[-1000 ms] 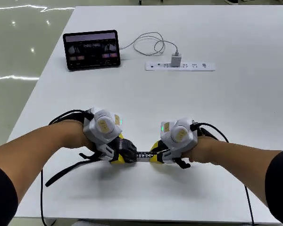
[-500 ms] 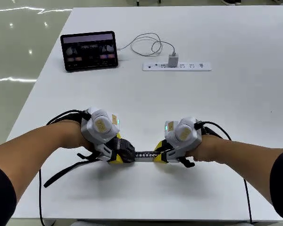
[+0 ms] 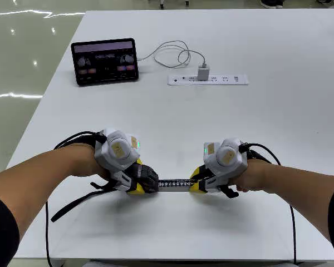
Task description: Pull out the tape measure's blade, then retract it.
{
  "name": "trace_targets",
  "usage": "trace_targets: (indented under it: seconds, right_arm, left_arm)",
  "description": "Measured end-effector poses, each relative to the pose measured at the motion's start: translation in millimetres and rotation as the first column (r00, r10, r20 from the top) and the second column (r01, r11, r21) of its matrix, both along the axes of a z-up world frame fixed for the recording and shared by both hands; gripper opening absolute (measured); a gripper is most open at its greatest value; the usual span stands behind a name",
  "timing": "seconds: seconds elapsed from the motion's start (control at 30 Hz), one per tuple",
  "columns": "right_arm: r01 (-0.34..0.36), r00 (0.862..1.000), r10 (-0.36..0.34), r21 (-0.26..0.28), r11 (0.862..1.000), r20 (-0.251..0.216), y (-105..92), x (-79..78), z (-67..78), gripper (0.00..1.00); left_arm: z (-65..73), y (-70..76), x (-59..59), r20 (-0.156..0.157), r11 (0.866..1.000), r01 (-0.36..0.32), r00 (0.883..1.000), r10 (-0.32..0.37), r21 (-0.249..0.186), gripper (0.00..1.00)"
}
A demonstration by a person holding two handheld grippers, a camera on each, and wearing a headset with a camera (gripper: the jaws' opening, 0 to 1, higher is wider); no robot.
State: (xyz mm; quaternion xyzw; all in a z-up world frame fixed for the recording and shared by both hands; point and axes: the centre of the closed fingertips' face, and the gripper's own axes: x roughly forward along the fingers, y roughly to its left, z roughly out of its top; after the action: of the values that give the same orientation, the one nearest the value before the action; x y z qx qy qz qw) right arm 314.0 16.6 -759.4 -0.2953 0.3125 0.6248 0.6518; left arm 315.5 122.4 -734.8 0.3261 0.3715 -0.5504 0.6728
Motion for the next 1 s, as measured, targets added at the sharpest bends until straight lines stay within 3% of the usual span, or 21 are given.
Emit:
trace_targets:
  seconds: [1.0]
  right_arm:
    - [0.015,1.000,-0.015,-0.040,0.999,0.006,-33.0,2.6,2.2,0.10]
  left_arm:
    - [0.3,0.2,-0.6,0.003,1.000,-0.004,1.000,0.004,0.001,0.35]
